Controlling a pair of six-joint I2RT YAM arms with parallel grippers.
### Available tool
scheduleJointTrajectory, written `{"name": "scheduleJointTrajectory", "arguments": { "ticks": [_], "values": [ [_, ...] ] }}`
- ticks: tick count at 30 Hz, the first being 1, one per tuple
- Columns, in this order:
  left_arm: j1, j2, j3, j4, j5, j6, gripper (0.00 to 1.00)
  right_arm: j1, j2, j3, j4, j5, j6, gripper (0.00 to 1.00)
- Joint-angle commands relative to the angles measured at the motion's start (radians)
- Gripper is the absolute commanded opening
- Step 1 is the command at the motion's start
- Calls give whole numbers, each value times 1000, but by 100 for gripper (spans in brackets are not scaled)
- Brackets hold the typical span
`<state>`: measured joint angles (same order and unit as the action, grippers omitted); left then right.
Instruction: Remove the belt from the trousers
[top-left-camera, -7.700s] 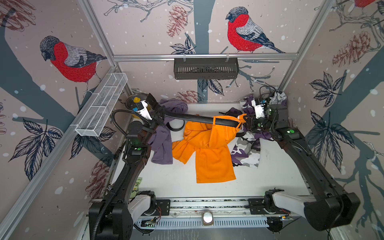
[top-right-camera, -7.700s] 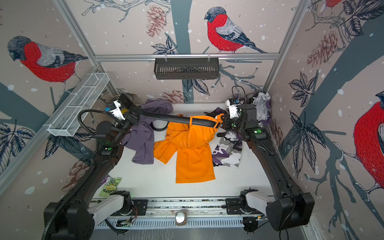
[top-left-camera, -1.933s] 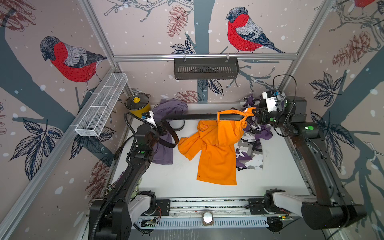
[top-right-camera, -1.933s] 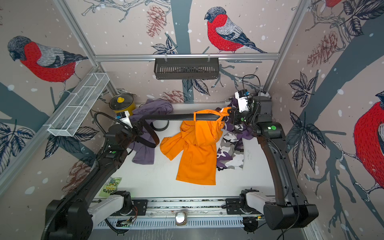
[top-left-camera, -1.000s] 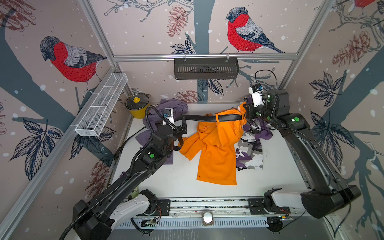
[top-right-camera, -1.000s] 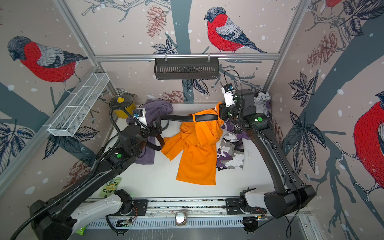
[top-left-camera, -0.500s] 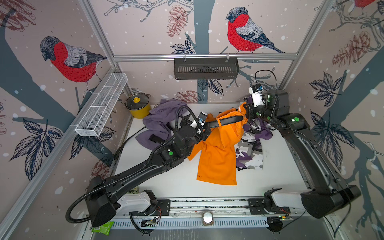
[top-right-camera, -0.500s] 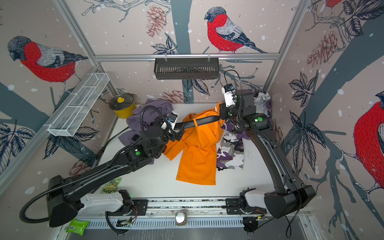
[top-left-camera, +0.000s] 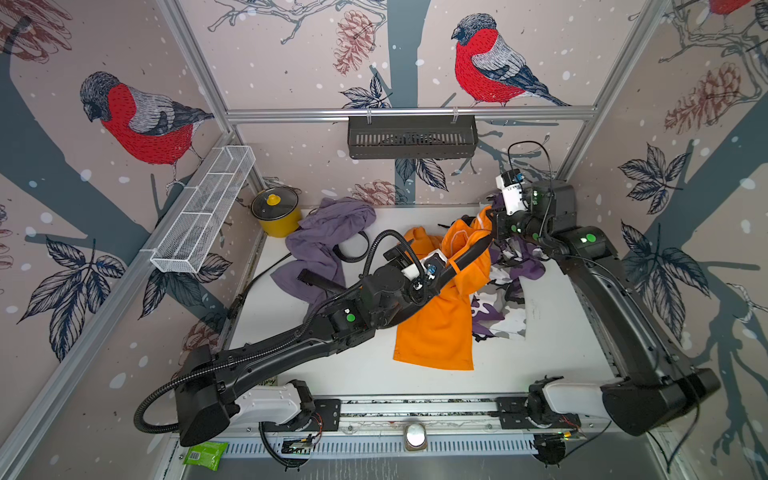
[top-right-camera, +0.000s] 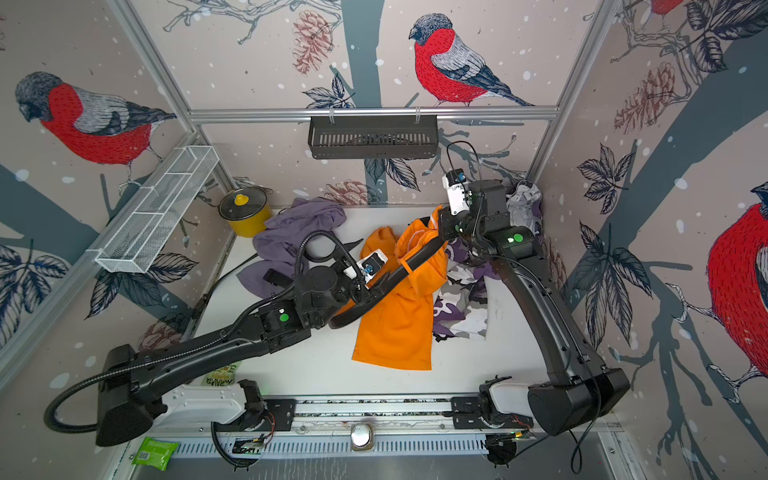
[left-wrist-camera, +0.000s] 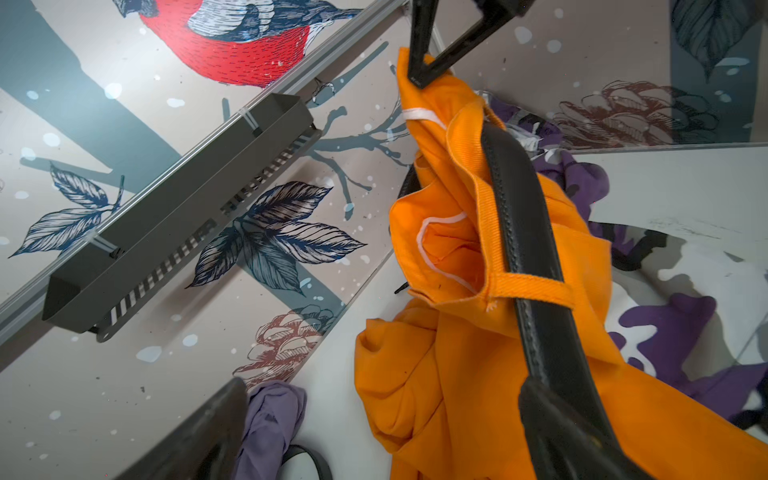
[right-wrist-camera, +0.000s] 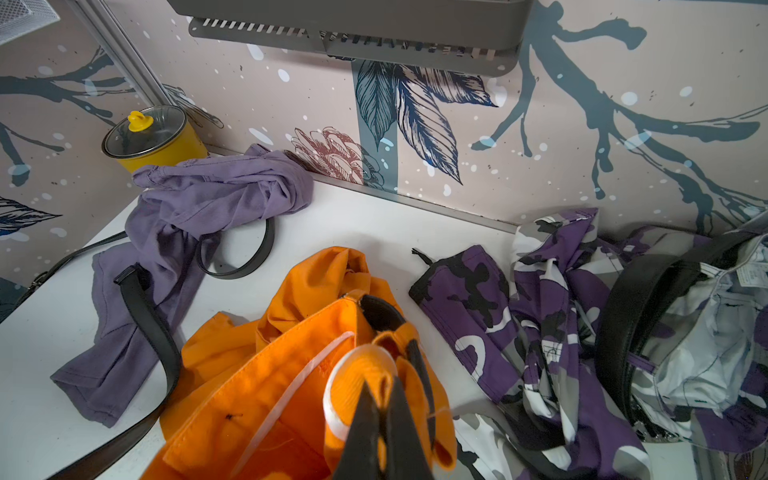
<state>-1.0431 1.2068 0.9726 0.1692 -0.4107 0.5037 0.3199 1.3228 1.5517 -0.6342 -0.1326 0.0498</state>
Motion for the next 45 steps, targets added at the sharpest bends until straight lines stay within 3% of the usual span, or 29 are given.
{"name": "scheduleJointTrajectory", "arguments": {
  "ticks": [1, 3, 7, 11, 15, 20, 24, 28, 32, 38, 45],
  "values": [
    [-1, -28, -16, 0, 30, -55, 100, -4, 1, 8, 61, -16, 4, 0],
    [0, -50, -37, 24, 66, -129, 97, -7, 1, 8, 63, -15, -1, 0],
    [53, -38, 20, -95, 380, -302, 97, -14, 10, 15, 63, -26, -4, 0],
    [60, -4, 54, -66, 615, -454, 94, -11, 24, 39, 72, -37, 0, 0],
    [58, 50, 66, -86, 745, -512, 89, -5, 39, 68, 80, -44, 2, 0],
    [58, 98, 53, -103, 753, -530, 84, 2, 55, 90, 88, -52, 3, 0],
    [61, 175, 91, -101, 777, -557, 73, 7, 59, 91, 93, -50, 7, 0],
    [67, 275, 137, -119, 788, -588, 49, 8, 62, 93, 97, -47, 7, 0],
    [92, 344, 193, -199, 767, -598, 1, 7, 69, 94, 94, -39, 1, 0],
    [113, 280, 133, -236, 659, -572, 0, -53, 84, 57, 110, -25, -20, 0],
    [129, 218, 38, -341, 616, -494, 0, -143, 105, 47, 140, 5, -35, 0]
  ]
}}
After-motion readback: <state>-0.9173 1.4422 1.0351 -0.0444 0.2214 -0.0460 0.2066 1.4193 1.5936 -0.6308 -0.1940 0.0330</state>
